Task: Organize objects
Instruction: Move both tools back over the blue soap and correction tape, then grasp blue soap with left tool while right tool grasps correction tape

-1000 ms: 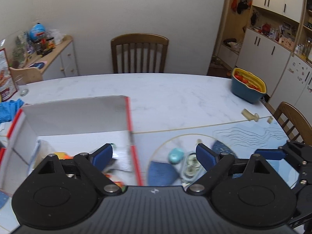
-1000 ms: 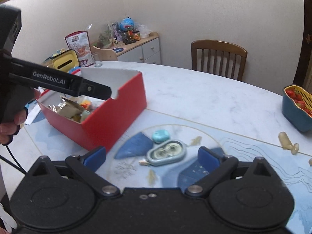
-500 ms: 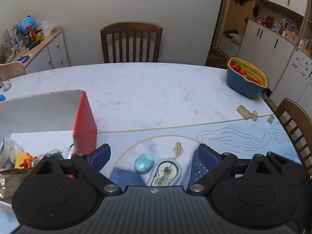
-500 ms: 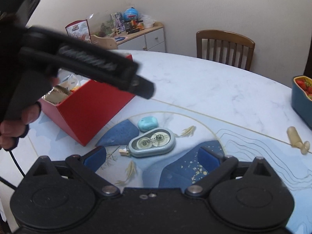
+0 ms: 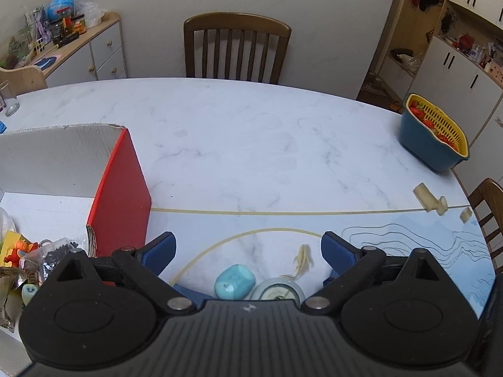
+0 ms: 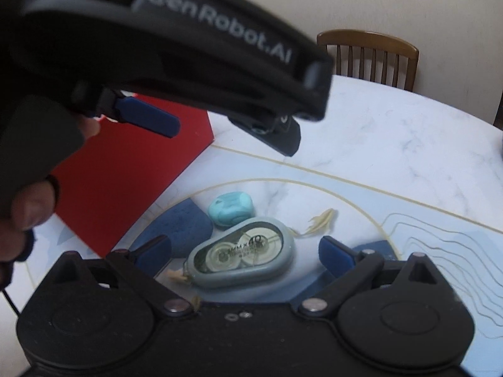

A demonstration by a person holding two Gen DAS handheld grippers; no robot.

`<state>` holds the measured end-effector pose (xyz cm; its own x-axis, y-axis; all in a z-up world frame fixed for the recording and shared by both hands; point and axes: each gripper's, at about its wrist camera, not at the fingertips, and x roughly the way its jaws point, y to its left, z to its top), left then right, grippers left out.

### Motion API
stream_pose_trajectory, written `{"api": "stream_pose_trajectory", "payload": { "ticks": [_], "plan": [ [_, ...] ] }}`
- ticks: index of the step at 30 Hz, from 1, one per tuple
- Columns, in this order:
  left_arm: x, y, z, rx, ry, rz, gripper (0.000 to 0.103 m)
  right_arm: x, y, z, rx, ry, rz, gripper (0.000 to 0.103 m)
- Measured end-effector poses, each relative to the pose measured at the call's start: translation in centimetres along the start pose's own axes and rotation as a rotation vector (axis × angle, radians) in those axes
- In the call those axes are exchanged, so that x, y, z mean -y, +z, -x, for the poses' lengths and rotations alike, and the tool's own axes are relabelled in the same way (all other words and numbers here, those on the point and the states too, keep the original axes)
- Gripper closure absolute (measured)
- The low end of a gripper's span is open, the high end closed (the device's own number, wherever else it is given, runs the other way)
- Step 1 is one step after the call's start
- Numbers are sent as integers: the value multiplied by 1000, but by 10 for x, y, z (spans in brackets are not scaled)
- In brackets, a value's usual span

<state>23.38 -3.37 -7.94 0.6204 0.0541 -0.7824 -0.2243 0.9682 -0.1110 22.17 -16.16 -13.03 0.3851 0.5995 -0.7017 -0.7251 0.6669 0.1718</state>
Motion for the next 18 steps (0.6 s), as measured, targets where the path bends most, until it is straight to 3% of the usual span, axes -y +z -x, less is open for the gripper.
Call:
{"api": "stream_pose_trajectory", "payload": {
  "ticks": [10,18],
  "plan": [
    [0,1,-15,-23,6,0,4,-11,0,-23,-29,-34,55,4],
    [1,-3,-22,-16,7,-12,4,-10,-10,-16,-26,-47,186,18]
  ]
}}
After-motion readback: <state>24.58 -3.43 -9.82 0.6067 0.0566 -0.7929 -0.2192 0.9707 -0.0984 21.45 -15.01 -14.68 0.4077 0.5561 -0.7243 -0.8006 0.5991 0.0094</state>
